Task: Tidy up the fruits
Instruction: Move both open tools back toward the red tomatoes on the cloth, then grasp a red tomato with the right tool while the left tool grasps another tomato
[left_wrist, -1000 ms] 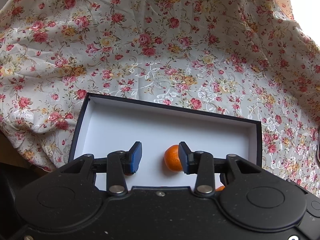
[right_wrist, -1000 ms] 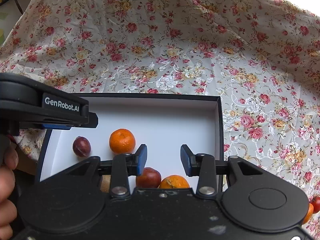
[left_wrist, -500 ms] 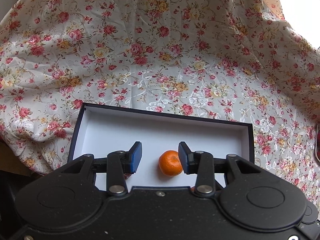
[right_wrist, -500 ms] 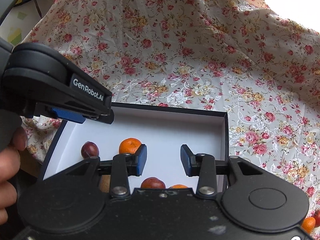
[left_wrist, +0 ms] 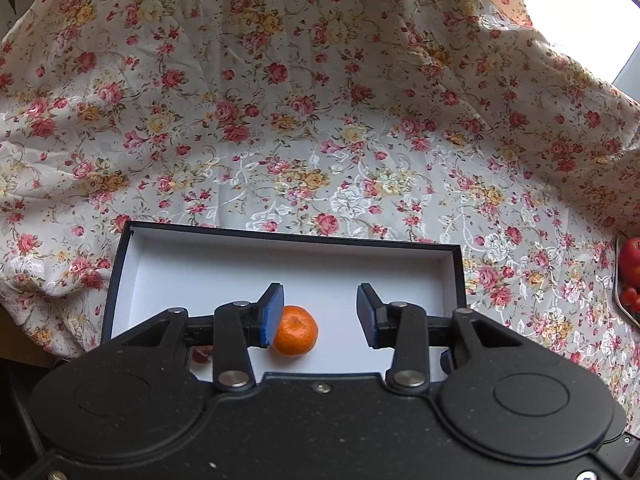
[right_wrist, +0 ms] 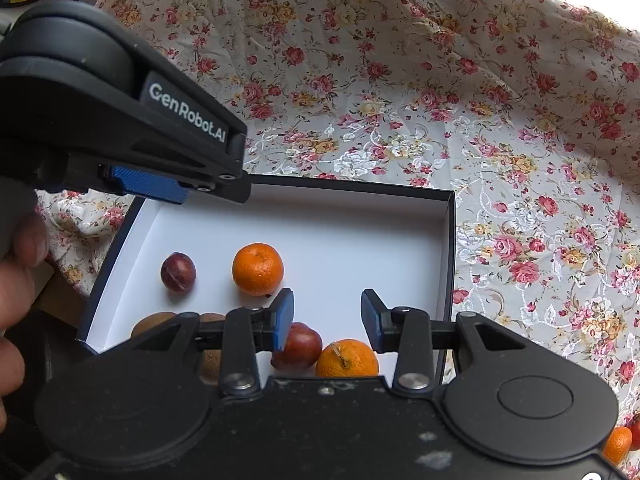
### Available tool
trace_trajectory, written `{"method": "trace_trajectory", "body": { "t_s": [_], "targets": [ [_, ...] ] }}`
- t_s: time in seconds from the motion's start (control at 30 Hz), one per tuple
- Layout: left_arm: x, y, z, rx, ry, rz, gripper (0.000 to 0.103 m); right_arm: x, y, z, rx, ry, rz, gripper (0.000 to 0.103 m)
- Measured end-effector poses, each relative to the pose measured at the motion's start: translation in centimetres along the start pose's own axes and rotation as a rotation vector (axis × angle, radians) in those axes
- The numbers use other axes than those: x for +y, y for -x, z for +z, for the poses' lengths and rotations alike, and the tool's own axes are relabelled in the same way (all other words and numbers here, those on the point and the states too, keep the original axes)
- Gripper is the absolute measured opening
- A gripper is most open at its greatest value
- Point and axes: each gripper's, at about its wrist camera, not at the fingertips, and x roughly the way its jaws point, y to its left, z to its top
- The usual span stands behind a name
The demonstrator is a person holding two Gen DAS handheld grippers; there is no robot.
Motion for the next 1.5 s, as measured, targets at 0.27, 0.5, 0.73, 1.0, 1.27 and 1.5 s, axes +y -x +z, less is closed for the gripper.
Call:
{"method": "trace_trajectory", "body": {
  "t_s": [0.27,0.5,0.73,1.0,1.27,1.5],
  "targets": [
    [-4.3,-0.3,-0.5,0.006,-0.073,-0.006,0.048,-3.3,2.2,-0.3,-0.039,-0.049,-0.047,0.041],
    [-9.5,-1.0,-1.3,0.033,-0.156,-0.063,0.048,-9.5,4.2,-1.7,-0.055,-0.155,-0.115,0.041],
    [-14.8,-1.8,-3.2,0.094,-0.273,-0.142,0.048,-15.4,7.7,-3.6,-0.087,-0.255,-0.184,0.041],
    [-18.0,-4.0,-6.3,0.235,-0.354,-0.196,0.048,-21.3,9.6,-6.8,-0.027,-0.380,-0.264,0.042],
    [-18.6,-5.6,-7.4,0.281,-0.353,-0.157,0.048,-25.1,8.9,-9.5,0.123,-0.556,-0.282,0.042],
    [-18.0,-6.5,-7.1,0.299,-0.311,-0.145,0.048,-25.8,7.2,-9.8,0.189,-0.599,-0.330,0.042]
  ]
}}
